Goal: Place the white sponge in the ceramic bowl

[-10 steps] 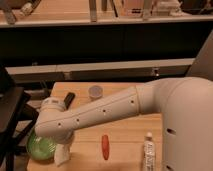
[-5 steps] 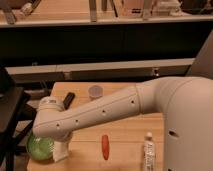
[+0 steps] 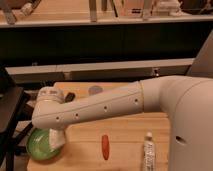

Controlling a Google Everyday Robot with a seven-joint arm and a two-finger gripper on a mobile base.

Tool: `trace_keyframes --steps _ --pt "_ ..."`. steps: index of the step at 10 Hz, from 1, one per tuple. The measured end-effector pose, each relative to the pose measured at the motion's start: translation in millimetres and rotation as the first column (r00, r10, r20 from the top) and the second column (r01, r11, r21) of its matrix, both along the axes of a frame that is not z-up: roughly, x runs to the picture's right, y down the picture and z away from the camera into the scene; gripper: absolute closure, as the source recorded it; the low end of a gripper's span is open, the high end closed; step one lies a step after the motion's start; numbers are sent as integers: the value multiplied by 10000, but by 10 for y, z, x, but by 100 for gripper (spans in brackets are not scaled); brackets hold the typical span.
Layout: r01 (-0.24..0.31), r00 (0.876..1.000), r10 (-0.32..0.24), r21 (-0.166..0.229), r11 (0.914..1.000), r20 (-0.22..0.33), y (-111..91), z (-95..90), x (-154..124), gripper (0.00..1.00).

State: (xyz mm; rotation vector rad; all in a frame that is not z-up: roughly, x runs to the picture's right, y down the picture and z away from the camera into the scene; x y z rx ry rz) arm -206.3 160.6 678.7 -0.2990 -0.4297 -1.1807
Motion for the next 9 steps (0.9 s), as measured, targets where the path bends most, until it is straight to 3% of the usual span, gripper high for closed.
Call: trace_keyframes --steps 2,5,7,9 --pt "288 9980 -287 -7 9996 568 -92 132 -164 87" --pt "745 9902 -755 128 9971 1174 -150 352 -471 57" --pt "739 9846 -755 160 9971 1578 -96 545 -608 37" --pt "792 9847 -787 35 9969 1557 10 550 -585 38"
